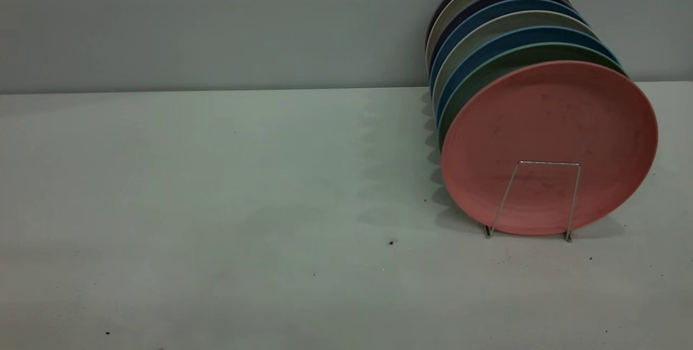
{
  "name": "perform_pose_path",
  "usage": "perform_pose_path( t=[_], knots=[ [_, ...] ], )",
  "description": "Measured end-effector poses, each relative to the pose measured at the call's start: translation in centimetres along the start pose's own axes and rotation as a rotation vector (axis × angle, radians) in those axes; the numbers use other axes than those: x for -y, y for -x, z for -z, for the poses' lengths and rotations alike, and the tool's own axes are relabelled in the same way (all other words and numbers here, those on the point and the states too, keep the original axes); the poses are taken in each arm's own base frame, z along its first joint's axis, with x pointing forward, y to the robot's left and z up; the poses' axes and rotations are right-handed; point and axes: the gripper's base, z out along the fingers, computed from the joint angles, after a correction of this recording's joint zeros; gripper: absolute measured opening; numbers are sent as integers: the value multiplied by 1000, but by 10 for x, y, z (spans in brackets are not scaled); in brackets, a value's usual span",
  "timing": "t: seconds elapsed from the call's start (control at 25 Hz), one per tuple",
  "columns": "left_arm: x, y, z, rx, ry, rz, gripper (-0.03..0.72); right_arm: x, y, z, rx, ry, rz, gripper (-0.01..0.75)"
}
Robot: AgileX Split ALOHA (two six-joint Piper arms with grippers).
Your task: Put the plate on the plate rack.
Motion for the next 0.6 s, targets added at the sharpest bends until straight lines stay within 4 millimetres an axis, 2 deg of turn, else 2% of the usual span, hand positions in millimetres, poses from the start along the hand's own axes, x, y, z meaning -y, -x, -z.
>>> perform_pose_path(
  t=[0.32,0.6],
  knots=[
    [0,-6,6,54,-11,7,403,0,0,0,0,-1,-3,392],
    [1,-6,6,56,-18,9,402,1,0,0,-2,-6,-2,392]
  ],
)
